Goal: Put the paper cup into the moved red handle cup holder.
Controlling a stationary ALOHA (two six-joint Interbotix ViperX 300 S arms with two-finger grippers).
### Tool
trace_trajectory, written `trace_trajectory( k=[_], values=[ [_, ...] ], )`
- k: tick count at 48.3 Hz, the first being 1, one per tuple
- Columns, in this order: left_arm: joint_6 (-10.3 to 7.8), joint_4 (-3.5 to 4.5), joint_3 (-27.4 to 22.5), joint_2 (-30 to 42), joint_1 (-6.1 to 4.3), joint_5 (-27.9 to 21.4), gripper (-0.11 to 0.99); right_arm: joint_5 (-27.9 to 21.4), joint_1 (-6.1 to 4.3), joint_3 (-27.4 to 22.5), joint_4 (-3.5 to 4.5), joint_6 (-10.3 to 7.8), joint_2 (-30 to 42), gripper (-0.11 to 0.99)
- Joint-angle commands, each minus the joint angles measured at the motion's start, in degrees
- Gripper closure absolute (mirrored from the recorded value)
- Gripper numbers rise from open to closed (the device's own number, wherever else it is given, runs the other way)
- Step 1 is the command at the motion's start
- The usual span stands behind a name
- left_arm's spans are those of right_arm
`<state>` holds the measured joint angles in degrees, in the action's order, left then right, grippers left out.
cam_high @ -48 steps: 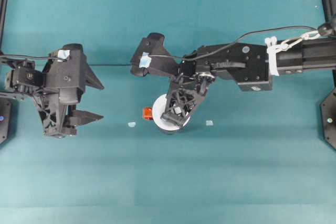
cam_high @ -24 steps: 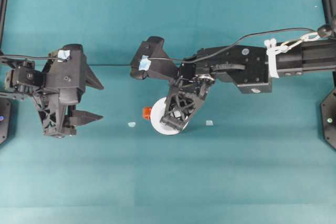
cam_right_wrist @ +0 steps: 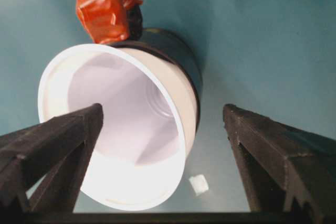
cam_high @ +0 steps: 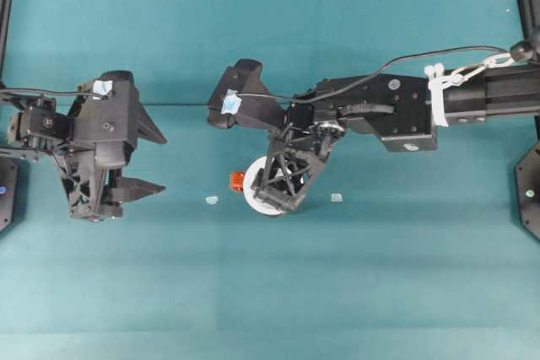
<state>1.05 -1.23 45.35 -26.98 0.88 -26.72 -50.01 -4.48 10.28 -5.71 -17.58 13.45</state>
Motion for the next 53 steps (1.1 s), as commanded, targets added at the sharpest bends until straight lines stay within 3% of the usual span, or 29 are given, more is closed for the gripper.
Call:
trace_trajectory(
  k=[1,3,9,13,20,36,48,53],
  values=[
    [0.0,-0.09,-0.62,-0.62,-0.09,0.26,-0.03,0.26,0.18,-1.05,0.35,0.35,-2.46,0.08],
    [0.0,-0.09,-0.62,-0.62,-0.09,0.26,-0.03,0.18,0.09,-1.32,0.79,0.44,-3.16,0.08],
    [0.0,-0.09,-0.7,-0.62,-0.09,0.26,-0.03,0.09,-0.18,-2.02,3.43,0.35,-6.68,0.08],
    [0.0,-0.09,-0.62,-0.62,-0.09,0.26,-0.03,0.0,-0.26,-2.37,4.75,0.26,-9.32,0.08],
    [0.0,-0.09,-0.53,-0.97,-0.09,0.26,-0.03,-0.18,0.09,-2.11,5.01,0.79,-14.5,0.08],
    [0.09,-0.09,0.0,-2.37,-0.09,0.26,-0.03,2.02,2.02,0.0,5.19,2.64,-22.94,0.08],
    [0.0,-0.09,0.0,-2.81,-0.09,0.26,-0.03,7.38,3.34,4.31,5.19,5.98,-28.56,0.08],
    [0.0,-0.09,0.0,-2.9,-0.09,0.26,-0.03,10.72,3.69,7.29,5.19,6.33,-31.46,0.08]
  ],
)
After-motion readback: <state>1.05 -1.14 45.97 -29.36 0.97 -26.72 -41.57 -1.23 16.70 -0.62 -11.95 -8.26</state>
